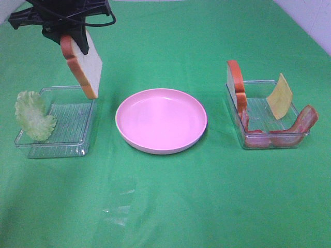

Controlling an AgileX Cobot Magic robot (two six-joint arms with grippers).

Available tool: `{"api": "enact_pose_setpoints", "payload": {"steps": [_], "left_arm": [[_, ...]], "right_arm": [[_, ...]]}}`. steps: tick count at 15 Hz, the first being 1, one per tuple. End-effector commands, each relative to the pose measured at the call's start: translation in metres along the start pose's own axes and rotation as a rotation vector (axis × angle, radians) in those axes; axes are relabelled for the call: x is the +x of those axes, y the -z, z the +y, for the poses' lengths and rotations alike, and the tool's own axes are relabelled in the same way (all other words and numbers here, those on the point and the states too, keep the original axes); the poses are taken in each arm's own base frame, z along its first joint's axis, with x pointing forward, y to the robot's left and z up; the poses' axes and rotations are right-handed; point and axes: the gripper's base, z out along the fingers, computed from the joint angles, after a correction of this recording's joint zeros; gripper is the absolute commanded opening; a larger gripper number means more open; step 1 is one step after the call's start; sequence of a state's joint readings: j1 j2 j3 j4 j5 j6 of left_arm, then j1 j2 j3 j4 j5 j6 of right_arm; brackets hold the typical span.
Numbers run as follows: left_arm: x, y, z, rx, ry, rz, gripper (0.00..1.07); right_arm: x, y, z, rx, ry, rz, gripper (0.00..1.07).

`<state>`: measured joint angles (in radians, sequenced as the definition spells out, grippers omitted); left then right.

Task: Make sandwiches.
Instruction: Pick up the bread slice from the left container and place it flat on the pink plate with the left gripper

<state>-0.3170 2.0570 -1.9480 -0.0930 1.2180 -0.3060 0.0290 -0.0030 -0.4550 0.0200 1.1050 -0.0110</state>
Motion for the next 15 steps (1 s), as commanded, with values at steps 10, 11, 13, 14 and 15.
{"api": "enact_pose_setpoints", "payload": {"steps": [10,11,13,14,15], "left_arm": [[0.001,-0.062,-0.056,0.506,0.015,0.084,0.08],[0.003,-0.075,-0.058,0.500,0.020,0.096,0.08],[0.005,-0.103,-0.060,0.493,0.046,0.116,0.08],[0.006,-0.112,-0.062,0.508,0.067,0.130,0.08],[0.007,-0.117,-0.062,0.513,0.079,0.136,0.08]], "right_arm": [[0.002,0.002,0.000,0.000,-0.007,-0.028,0.94],[0.002,0.002,0.000,0.000,-0.007,-0.028,0.94],[0.002,0.002,0.000,0.000,-0.007,-0.028,0.94],[0.002,0.002,0.000,0.000,-0.007,-0.028,0.94],[0.002,0.002,0.000,0.000,-0.007,-0.028,0.94]]}}
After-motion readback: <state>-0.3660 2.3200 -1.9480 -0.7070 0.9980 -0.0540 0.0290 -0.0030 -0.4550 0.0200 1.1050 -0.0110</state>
